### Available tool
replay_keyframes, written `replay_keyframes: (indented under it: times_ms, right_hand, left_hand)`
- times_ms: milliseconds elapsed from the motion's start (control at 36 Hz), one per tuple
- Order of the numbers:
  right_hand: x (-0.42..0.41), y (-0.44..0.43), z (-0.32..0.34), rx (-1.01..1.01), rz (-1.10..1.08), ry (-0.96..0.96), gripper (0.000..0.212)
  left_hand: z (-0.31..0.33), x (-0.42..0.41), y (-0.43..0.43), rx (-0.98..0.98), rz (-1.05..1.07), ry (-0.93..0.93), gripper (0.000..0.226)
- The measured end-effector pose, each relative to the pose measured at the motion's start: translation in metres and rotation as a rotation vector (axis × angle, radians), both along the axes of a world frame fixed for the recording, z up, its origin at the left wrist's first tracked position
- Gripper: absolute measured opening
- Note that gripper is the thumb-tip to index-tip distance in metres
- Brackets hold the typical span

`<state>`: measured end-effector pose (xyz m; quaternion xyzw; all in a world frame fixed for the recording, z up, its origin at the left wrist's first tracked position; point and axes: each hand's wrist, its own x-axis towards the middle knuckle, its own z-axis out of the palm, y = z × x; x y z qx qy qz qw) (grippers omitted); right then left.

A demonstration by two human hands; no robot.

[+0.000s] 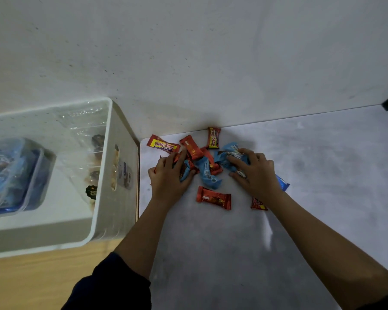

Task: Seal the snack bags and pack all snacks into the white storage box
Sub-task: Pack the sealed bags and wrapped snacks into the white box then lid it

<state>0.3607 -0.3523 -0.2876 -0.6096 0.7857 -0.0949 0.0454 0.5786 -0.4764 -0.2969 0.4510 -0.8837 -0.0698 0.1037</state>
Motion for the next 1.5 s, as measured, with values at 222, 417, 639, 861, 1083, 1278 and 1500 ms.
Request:
replay_keyframes:
  times_ms: [222,417,639,861,1083,1278,1500]
  right_hand:
    - [-0.003,0.0,-0.001,-0.026,-0.053,-0.112,0.046]
    - [0.003,0.007,0.002,-0.127,-0.17,-0.274,0.048]
    - [0.004,0.015,0.02,-0.251,-0.326,-0.428,0.048]
    - [0.015,0.014,0.08,-0.456,-0.384,-0.542,0.044]
    - [0.068,-0.012,0.158,-0.65,-0.321,-0.59,0.045]
    - [0.168,-0.058,0.195,-0.719,-0.169,-0.649,0.046]
    - [0.295,-0.124,0.193,-0.563,0.033,-0.717,0.047]
  left_hand:
    - [-0.002,0.001,0.002,0.057,0.022,0.029,0.063]
    - [0.006,0.001,0.004,0.225,0.059,0.176,0.062]
    - [0.018,-0.008,0.016,0.359,0.062,0.398,0.067]
    - [0.085,-0.033,0.016,0.381,-0.02,0.678,0.067]
    - [0.172,0.008,-0.013,0.258,-0.118,0.787,0.064]
    - [0.206,0.114,-0.049,0.223,-0.024,0.835,0.062]
    - [0.193,0.246,-0.087,0.215,0.161,0.714,0.066]
